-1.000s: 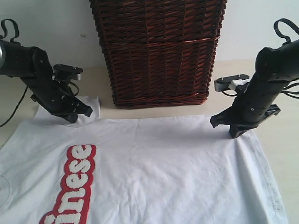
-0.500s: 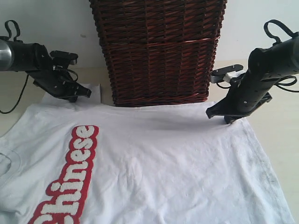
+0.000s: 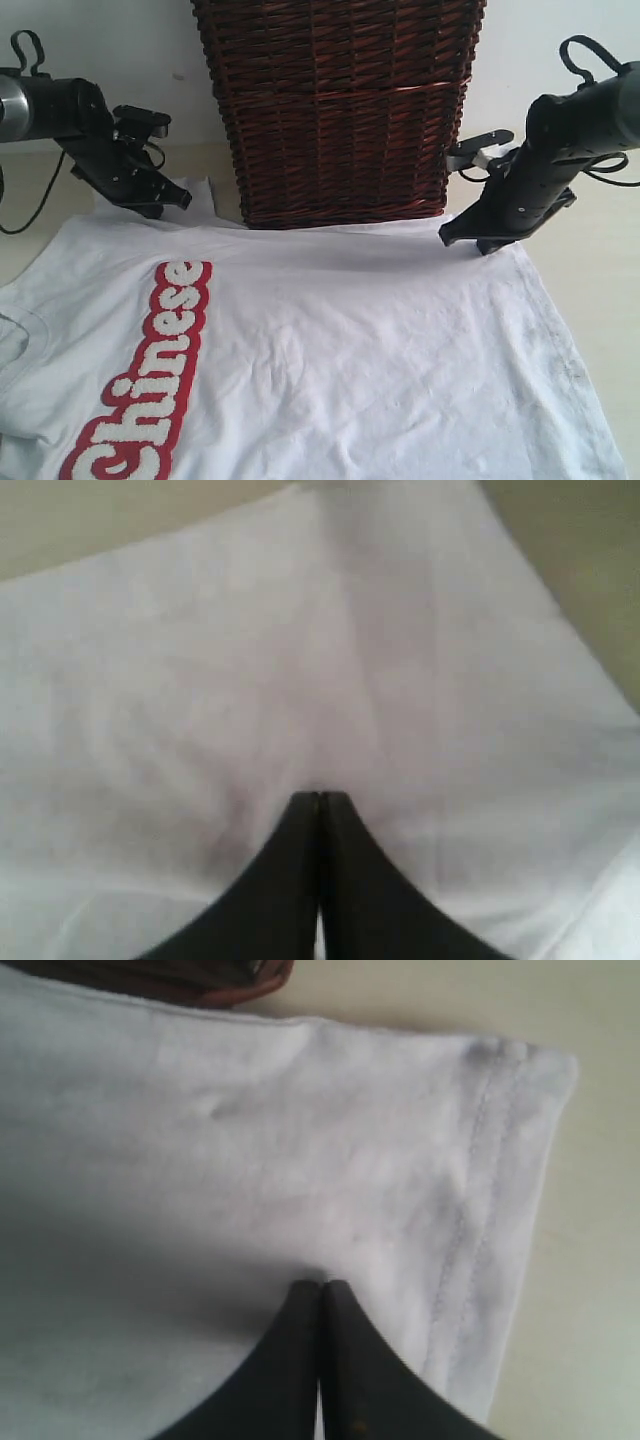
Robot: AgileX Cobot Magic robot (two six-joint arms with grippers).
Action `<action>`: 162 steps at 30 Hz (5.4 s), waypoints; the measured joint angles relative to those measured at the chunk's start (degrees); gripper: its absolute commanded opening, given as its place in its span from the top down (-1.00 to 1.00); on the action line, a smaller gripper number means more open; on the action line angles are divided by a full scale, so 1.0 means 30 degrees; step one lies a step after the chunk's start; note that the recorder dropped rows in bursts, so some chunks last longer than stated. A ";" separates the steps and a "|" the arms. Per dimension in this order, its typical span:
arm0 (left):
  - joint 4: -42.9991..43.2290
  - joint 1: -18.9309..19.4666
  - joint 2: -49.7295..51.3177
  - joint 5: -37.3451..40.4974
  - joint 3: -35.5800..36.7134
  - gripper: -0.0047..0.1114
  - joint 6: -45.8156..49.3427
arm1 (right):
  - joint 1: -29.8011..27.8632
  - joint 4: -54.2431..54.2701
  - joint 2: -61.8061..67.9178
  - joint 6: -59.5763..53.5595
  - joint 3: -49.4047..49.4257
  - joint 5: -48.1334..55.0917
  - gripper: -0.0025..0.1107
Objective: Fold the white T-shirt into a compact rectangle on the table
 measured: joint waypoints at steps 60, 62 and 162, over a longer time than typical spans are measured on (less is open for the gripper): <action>0.4331 -0.6491 -1.5702 -0.1476 2.5076 0.89 1.5606 | 0.0000 1.1858 -1.4608 -0.8079 0.6489 0.0488 0.96; 0.4538 -0.6491 -1.5731 -0.1538 2.5076 0.88 1.5634 | 0.0000 1.1858 -1.4516 -0.8110 0.6489 0.0488 0.96; 0.4546 -0.8809 -1.8275 0.1770 2.2830 0.92 1.5409 | 0.0000 1.2501 -1.4479 -0.8597 0.6489 0.0582 0.96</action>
